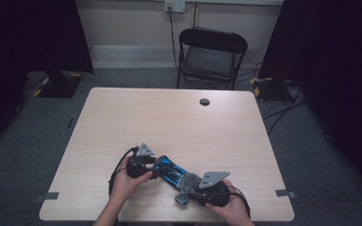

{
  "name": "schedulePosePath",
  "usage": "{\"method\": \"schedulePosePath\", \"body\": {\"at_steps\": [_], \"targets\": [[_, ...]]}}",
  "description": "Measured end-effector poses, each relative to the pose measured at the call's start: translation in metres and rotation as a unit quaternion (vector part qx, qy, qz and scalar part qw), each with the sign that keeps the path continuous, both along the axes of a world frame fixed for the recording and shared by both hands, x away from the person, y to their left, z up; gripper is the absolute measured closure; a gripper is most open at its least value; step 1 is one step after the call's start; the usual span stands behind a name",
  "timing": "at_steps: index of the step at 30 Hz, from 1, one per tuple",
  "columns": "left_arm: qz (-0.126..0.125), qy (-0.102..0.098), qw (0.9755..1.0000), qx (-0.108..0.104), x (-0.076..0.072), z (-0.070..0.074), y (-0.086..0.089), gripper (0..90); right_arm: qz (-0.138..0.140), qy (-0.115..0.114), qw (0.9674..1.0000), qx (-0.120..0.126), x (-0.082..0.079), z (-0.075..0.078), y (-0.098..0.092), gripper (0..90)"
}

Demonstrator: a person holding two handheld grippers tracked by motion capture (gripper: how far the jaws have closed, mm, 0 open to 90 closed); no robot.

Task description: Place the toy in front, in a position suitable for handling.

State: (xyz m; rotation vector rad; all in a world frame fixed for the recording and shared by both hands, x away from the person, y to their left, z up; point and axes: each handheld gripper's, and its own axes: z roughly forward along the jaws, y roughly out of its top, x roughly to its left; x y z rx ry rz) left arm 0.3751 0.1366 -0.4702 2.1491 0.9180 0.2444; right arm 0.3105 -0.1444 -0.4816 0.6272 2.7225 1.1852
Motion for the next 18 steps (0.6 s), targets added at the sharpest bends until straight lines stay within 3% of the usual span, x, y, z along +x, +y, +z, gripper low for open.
{"method": "schedulePosePath", "body": {"at_steps": [7, 18], "targets": [[-0.001, 0.003, 1.0, 0.001, 0.0, 0.0, -0.001, 39.9, -0.013, 0.0, 0.9999, 0.003, 0.006, 0.0, -0.004, 75.8], [-0.002, 0.003, 1.0, 0.0, 0.0, 0.0, -0.001, 39.6, -0.062, -0.006, 0.998, 0.01, 0.024, -0.002, -0.019, 75.8]]}}
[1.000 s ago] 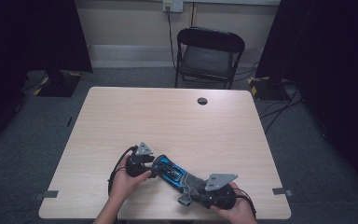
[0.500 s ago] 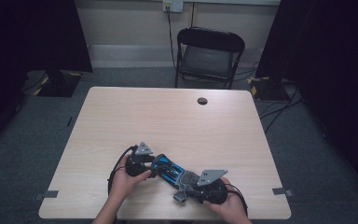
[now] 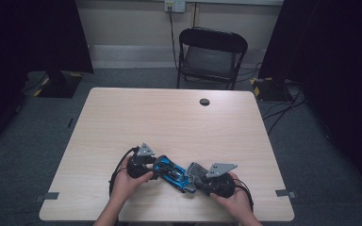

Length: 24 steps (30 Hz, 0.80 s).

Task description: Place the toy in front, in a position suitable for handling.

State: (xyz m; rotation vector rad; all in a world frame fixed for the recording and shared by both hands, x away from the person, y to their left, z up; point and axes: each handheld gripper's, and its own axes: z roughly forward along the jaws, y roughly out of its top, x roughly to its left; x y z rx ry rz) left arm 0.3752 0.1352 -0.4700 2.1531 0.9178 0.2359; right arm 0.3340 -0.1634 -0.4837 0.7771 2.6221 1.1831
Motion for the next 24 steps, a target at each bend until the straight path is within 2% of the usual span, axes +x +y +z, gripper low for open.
{"method": "schedulePosePath", "body": {"at_steps": [3, 5, 11, 15, 19, 20, 24], "targets": [[0.0, 0.001, 1.0, 0.0, 0.0, 0.0, -0.001, 38.5, -0.018, -0.005, 0.9998, -0.006, 0.005, 0.001, -0.003, 75.8], [0.002, 0.001, 1.0, -0.001, 0.0, 0.0, -0.001, 37.4, -0.02, -0.003, 0.9998, -0.002, 0.008, 0.002, -0.005, 75.8], [0.002, 0.002, 1.0, -0.002, 0.0, -0.001, 0.0, 36.3, -0.007, -0.013, 0.9999, 0.003, 0.002, 0.011, -0.002, 75.7], [0.005, 0.0, 1.0, 0.002, -0.001, 0.001, 0.0, 36.9, 0.011, -0.019, 0.9996, 0.019, -0.007, 0.023, 0.004, 75.7], [0.007, -0.001, 1.0, 0.0, -0.001, 0.002, 0.002, 37.3, 0.043, -0.027, 0.9983, 0.029, -0.019, 0.038, 0.018, 75.7], [0.005, -0.002, 1.0, -0.003, -0.001, 0.003, 0.002, 40.2, 0.051, -0.028, 0.9978, 0.032, -0.022, 0.041, 0.023, 75.7], [0.011, -0.006, 0.9999, -0.01, -0.002, 0.005, 0.004, 42.1, 0.083, -0.021, 0.9955, 0.039, -0.033, 0.043, 0.043, 75.7]]}}
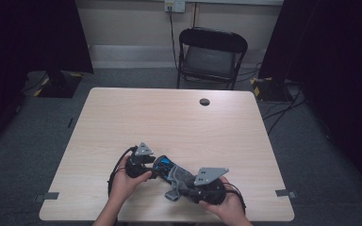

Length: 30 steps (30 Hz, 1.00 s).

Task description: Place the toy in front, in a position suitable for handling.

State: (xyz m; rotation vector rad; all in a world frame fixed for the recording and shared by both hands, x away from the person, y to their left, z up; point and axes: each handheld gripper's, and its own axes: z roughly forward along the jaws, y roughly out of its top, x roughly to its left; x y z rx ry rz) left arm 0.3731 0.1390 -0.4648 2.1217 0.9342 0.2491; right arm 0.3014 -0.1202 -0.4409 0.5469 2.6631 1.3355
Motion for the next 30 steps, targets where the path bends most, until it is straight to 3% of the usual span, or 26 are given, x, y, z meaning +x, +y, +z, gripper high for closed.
{"method": "schedulePosePath", "body": {"at_steps": [4, 12, 17, 30], "targets": [[-0.006, 0.008, 0.9999, 0.006, 0.0, -0.002, 0.002, 46.3, 0.024, 0.009, 0.9995, -0.015, -0.005, -0.011, 0.024, 75.7], [-0.009, 0.011, 0.9999, 0.002, 0.003, -0.005, 0.004, 51.2, 0.02, 0.026, 0.9985, -0.043, 0.002, -0.035, 0.059, 75.7], [-0.01, 0.011, 0.9999, -0.002, 0.004, -0.007, 0.005, 52.5, 0.01, 0.037, 0.9985, -0.039, 0.01, -0.043, 0.069, 75.9], [-0.014, 0.013, 0.9998, -0.001, 0.006, -0.007, 0.004, 53.2, 0.0, 0.037, 0.9988, -0.032, 0.027, -0.045, 0.092, 75.8]]}}
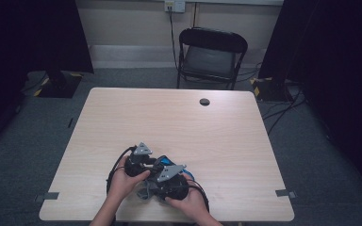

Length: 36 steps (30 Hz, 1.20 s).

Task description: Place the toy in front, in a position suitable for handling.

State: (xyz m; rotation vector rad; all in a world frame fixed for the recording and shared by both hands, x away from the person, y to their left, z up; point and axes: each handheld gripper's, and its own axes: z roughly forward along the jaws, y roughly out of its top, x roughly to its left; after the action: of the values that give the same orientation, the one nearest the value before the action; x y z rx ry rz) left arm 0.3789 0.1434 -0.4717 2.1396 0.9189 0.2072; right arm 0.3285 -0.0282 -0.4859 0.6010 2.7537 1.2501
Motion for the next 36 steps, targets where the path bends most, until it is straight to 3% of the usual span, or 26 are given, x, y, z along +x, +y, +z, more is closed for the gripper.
{"method": "schedulePosePath", "body": {"at_steps": [7, 16, 19, 23, 26, 32, 36], "targets": [[0.001, 0.001, 1.0, -0.004, 0.0, 0.0, 0.0, 53.3, -0.005, 0.003, 1.0, 0.005, 0.002, 0.001, 0.005, 75.9], [-0.001, -0.001, 1.0, 0.001, 0.0, 0.0, 0.0, 53.2, 0.036, -0.003, 0.9993, -0.01, -0.028, 0.02, -0.025, 75.9], [0.0, -0.001, 1.0, 0.006, -0.001, 0.001, -0.001, 53.3, 0.038, 0.009, 0.999, -0.022, -0.033, 0.019, -0.037, 75.9], [-0.002, 0.0, 0.9999, 0.01, -0.001, 0.002, -0.003, 53.3, 0.023, 0.031, 0.9992, -0.015, -0.03, 0.007, -0.046, 75.8], [-0.002, 0.002, 1.0, 0.009, -0.001, 0.002, -0.004, 53.2, 0.018, 0.034, 0.9992, -0.005, -0.026, 0.004, -0.043, 75.8], [-0.003, 0.004, 1.0, 0.002, 0.0, 0.001, -0.002, 53.2, 0.008, 0.017, 0.9998, -0.011, -0.016, 0.003, -0.026, 75.8], [-0.005, 0.003, 1.0, 0.005, 0.0, 0.001, -0.002, 53.2, -0.004, 0.016, 0.9999, -0.003, -0.007, 0.001, -0.016, 75.8]]}}
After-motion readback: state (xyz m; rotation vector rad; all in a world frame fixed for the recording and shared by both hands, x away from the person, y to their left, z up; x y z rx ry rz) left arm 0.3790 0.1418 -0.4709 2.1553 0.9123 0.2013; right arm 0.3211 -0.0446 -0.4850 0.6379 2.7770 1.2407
